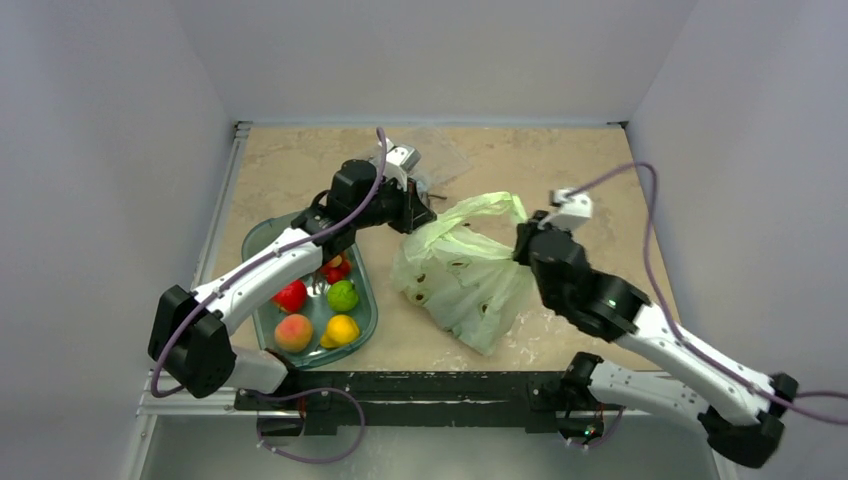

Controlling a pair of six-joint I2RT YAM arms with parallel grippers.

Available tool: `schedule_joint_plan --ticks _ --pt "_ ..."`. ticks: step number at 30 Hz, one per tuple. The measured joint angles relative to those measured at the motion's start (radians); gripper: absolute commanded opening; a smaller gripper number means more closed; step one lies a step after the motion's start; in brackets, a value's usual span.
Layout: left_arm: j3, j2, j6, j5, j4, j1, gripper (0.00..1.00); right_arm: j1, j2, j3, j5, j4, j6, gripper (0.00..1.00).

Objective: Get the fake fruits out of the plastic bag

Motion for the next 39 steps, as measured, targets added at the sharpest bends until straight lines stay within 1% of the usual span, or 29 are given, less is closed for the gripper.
schedule_joint_plan --ticks 5,8,9,12,13,15,18,20,21,24,26,28,30,32,35,37,39 --pt "0.000 -0.006 -0.001 0.017 0.010 -0.004 0.00 0.000 -0.398 -0.131 0.043 0.112 0.063 0.00" --pt "0.000 -0.009 -0.001 0.048 0.042 -0.014 0.00 0.000 -0.560 -0.212 0.033 0.174 0.056 0.00" --pt "0.000 -0.010 0.000 0.053 0.049 -0.014 0.00 0.000 -0.572 -0.223 0.029 0.178 0.052 0.00" --pt "0.000 -0.011 0.006 0.058 0.061 -0.010 0.24 -0.002 -0.549 -0.231 -0.010 0.181 0.026 0.00" --pt "0.000 -0.011 0.014 0.058 0.061 -0.006 0.30 -0.003 -0.531 -0.231 -0.029 0.180 0.019 0.00" --pt "0.000 -0.013 0.029 0.057 0.058 -0.005 0.39 -0.004 -0.487 -0.230 -0.060 0.175 0.010 0.00" --pt "0.006 -0.026 0.063 0.039 0.016 -0.009 0.47 -0.004 -0.410 -0.230 -0.108 0.171 0.004 0.00" --pt "0.024 -0.048 0.110 -0.010 -0.048 -0.029 0.49 -0.004 -0.370 -0.230 -0.137 0.169 0.004 0.00" --pt "0.032 -0.066 0.127 -0.037 -0.078 -0.044 0.53 -0.004 -0.356 -0.230 -0.150 0.169 0.003 0.00" --pt "0.037 -0.160 0.115 -0.120 -0.164 -0.081 0.54 -0.004 -0.333 -0.230 -0.186 0.170 -0.003 0.00" --pt "0.035 -0.251 0.058 -0.175 -0.224 -0.087 0.55 -0.004 -0.330 -0.230 -0.212 0.175 -0.015 0.00" --pt "0.016 -0.343 -0.019 -0.224 -0.251 -0.089 0.55 -0.004 -0.335 -0.233 -0.229 0.188 -0.026 0.00" --pt "-0.027 -0.433 -0.125 -0.272 -0.261 -0.105 0.55 -0.004 -0.346 -0.246 -0.242 0.209 -0.033 0.00" --pt "-0.072 -0.498 -0.271 -0.328 -0.293 -0.147 0.55 -0.004 -0.361 -0.261 -0.259 0.222 -0.036 0.00" --pt "-0.121 -0.489 -0.533 -0.401 -0.319 -0.237 0.55 -0.004 -0.381 -0.291 -0.287 0.252 -0.031 0.00" --pt "-0.138 -0.431 -0.681 -0.446 -0.325 -0.309 0.55 -0.004 -0.396 -0.315 -0.305 0.264 -0.020 0.00" --pt "-0.137 -0.341 -0.817 -0.498 -0.327 -0.389 0.54 -0.004 -0.415 -0.334 -0.327 0.271 -0.011 0.00"
